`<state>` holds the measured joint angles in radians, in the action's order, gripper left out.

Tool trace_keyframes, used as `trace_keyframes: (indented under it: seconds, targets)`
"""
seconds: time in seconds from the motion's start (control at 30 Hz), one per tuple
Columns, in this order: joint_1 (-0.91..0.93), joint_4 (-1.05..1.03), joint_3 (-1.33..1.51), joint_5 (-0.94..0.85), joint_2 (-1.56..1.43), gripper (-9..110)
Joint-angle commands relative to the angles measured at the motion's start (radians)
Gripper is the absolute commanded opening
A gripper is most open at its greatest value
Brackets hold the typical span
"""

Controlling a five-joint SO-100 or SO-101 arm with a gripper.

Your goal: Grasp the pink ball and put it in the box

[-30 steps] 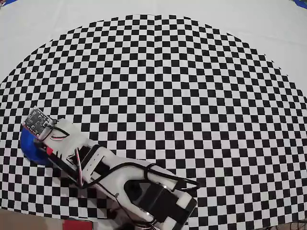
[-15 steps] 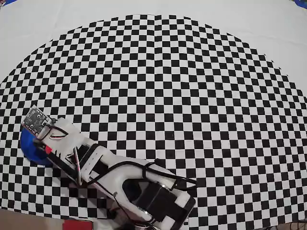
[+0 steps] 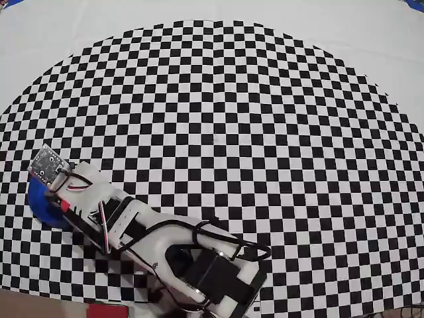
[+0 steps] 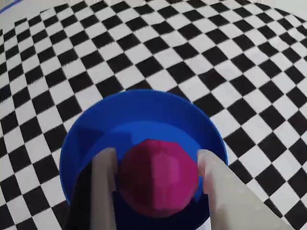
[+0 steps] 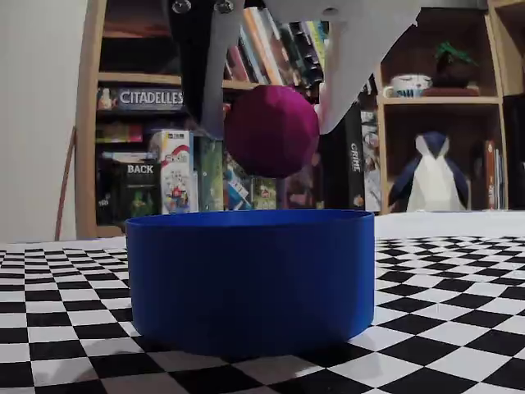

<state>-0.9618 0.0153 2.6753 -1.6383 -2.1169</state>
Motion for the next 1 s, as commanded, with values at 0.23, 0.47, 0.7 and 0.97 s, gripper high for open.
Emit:
trace_keyframes:
  seconds: [0.23,0.47,0.7,0.97]
  targets:
    - [-0.017,0.020,-0.054,0.012,0.020,0]
    - [-0.020,0.023,-0.054,0.015,0.021,0]
    - [-0.018,0.063,-0.051,0.043,0.023,31]
    - [-0.020,0.083,-0.054,0.044,0.023,34]
